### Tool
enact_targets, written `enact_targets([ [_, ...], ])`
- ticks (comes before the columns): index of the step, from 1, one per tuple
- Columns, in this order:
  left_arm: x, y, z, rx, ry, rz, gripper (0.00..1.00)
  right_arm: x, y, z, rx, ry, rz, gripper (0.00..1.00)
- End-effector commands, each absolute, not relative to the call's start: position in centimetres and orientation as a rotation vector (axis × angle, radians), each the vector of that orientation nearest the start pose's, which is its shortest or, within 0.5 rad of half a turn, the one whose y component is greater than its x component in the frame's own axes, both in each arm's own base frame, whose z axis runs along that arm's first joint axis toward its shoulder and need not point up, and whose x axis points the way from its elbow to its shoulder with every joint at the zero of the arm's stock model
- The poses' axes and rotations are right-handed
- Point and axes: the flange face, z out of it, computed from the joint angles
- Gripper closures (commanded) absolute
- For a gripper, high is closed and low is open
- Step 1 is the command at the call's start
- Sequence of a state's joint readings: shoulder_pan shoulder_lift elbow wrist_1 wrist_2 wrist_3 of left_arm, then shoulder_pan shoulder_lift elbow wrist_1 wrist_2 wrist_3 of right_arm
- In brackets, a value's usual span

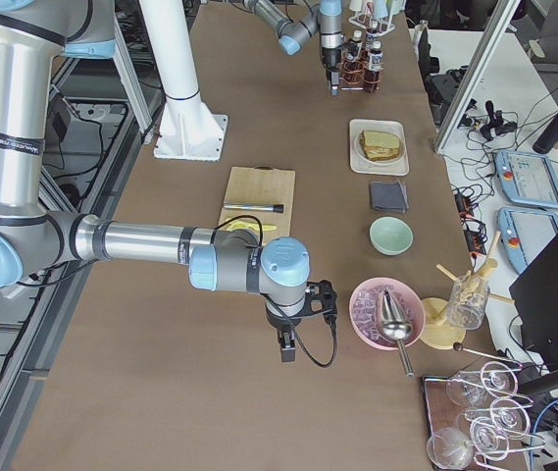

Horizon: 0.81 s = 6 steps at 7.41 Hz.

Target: Make sandwich and place on tray

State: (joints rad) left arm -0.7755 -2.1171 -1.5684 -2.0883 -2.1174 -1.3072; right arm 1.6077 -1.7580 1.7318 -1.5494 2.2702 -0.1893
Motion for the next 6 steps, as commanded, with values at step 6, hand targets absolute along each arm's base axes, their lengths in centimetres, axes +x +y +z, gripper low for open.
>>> enact_targets([
  [6, 9.3, -47.2, 54.2, 0.234, 0.891, 0.227, 0.01, 8.4, -40.7, 66.9, 0.069, -0.694, -0.140, 0.00],
])
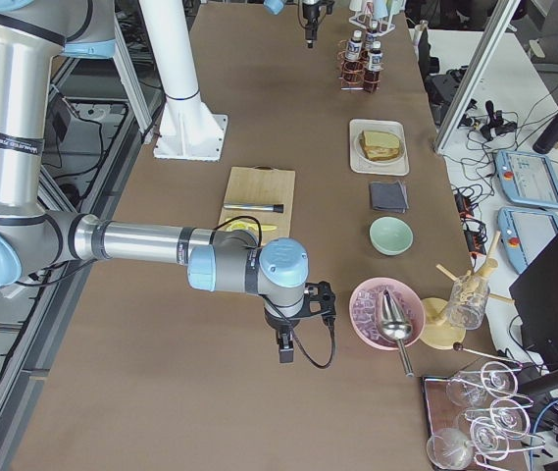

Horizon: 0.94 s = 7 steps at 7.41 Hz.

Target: Make sandwich and place on tray

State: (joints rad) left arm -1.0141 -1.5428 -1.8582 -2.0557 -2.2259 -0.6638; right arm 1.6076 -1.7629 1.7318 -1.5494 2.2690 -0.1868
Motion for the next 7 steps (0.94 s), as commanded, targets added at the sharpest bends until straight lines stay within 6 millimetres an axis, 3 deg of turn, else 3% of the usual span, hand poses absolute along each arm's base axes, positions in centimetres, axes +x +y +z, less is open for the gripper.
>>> enact_targets([
  [1, 4.9, -47.6, 56.6, 0.230, 0.836, 0.283, 0.01, 8.4, -40.7, 67.0, 0.067, -0.694, -0.139, 0.00],
  [2, 0.6, -47.7, 59.3, 0.215, 0.801, 0.311, 0.01, 8.4, -40.7, 67.1, 0.066, -0.694, -0.138, 0.00],
  [3, -1.8, -47.1, 61.6, 0.181, 0.789, 0.298, 0.01, 8.4, -40.7, 67.2, 0.063, -0.694, -0.137, 0.00],
  [5, -2.1, -46.5, 64.3, 0.048, 0.795, 0.235, 0.01, 8.5, -40.6, 67.4, 0.057, -0.693, -0.131, 0.00],
  [6, -2.4, -46.5, 64.0, 0.058, 0.798, 0.234, 0.01, 8.5, -40.6, 67.5, 0.055, -0.694, -0.129, 0.00],
  [7, -4.0, -46.1, 64.5, 0.060, 0.802, 0.196, 0.01, 8.5, -40.6, 67.5, 0.055, -0.694, -0.129, 0.00],
])
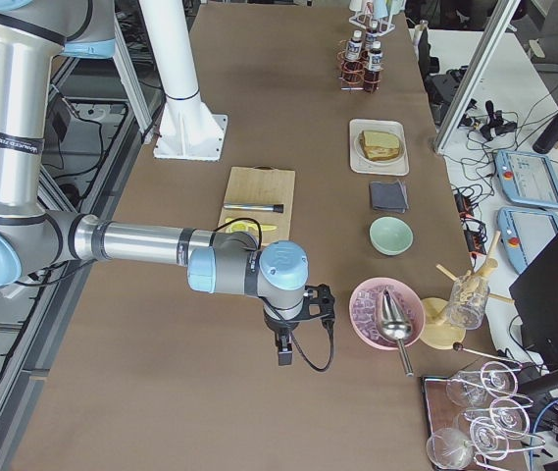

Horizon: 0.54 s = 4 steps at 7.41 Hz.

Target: Make sandwich and place on tray

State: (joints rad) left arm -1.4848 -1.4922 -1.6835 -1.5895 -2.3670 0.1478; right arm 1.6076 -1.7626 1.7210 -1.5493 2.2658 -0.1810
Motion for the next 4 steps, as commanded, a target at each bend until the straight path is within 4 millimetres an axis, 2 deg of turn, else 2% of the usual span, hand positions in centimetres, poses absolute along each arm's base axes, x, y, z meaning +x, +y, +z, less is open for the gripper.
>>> enact_targets([
  [1, -4.24, -46.28, 65.99, 0.034, 0.804, 0.175, 0.01, 8.44, -40.54, 67.50, 0.055, -0.695, -0.129, 0.00],
  [4, -4.35, -45.93, 66.74, 0.014, 0.802, 0.163, 0.01, 8.44, -40.62, 67.43, 0.056, -0.695, -0.130, 0.00],
])
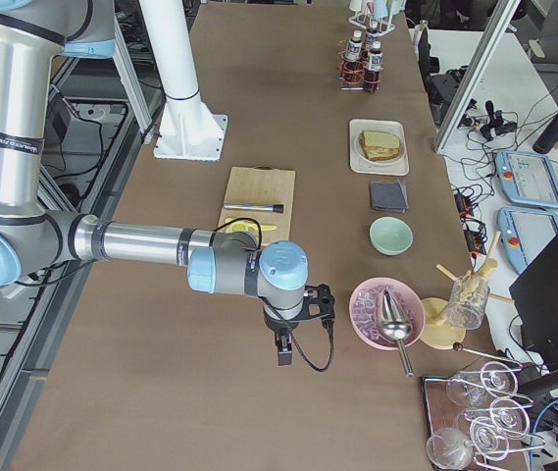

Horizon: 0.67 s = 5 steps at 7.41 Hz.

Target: Make sandwich and place on tray

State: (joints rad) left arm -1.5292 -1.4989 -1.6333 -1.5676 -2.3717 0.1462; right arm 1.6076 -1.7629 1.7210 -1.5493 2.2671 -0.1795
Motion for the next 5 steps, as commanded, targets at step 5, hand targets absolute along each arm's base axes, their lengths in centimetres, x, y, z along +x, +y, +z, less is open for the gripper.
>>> enact_targets([
  [5, -4.51, -45.58, 66.94, 0.007, 0.802, 0.156, 0.01, 8.44, -40.62, 67.43, 0.056, -0.695, -0.128, 0.00],
])
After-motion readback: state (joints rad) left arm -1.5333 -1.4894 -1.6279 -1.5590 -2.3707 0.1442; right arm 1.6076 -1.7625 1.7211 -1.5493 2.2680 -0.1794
